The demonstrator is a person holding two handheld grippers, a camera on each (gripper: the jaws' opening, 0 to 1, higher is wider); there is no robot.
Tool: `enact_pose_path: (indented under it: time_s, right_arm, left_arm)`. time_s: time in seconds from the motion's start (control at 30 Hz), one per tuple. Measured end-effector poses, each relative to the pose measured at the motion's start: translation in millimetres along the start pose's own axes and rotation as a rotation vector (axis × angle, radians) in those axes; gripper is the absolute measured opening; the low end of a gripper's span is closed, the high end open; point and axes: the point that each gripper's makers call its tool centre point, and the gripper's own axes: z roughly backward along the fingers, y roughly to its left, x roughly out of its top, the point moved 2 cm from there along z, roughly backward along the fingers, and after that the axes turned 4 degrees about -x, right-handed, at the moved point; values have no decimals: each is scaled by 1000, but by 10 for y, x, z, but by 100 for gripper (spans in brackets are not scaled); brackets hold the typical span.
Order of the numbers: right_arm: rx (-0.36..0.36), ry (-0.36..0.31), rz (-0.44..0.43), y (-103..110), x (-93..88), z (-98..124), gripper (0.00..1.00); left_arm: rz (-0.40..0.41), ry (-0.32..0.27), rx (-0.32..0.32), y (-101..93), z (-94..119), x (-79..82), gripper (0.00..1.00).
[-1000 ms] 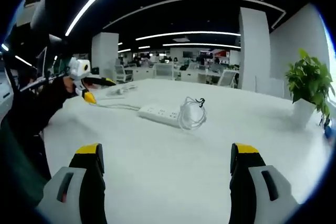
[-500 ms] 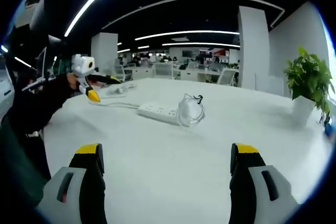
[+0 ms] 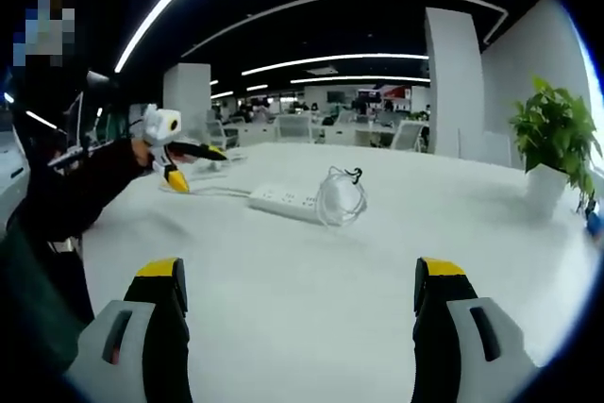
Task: Straighten the power strip on the desk, plug the charger into it
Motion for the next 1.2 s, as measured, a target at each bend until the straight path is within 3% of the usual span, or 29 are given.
enact_pose_path:
  time_s: [1.2]
  right_arm:
    - [-1,22,-11,-22,-89,-16,98]
  left_arm:
    - [-32,68,-79,83,-472,43,99]
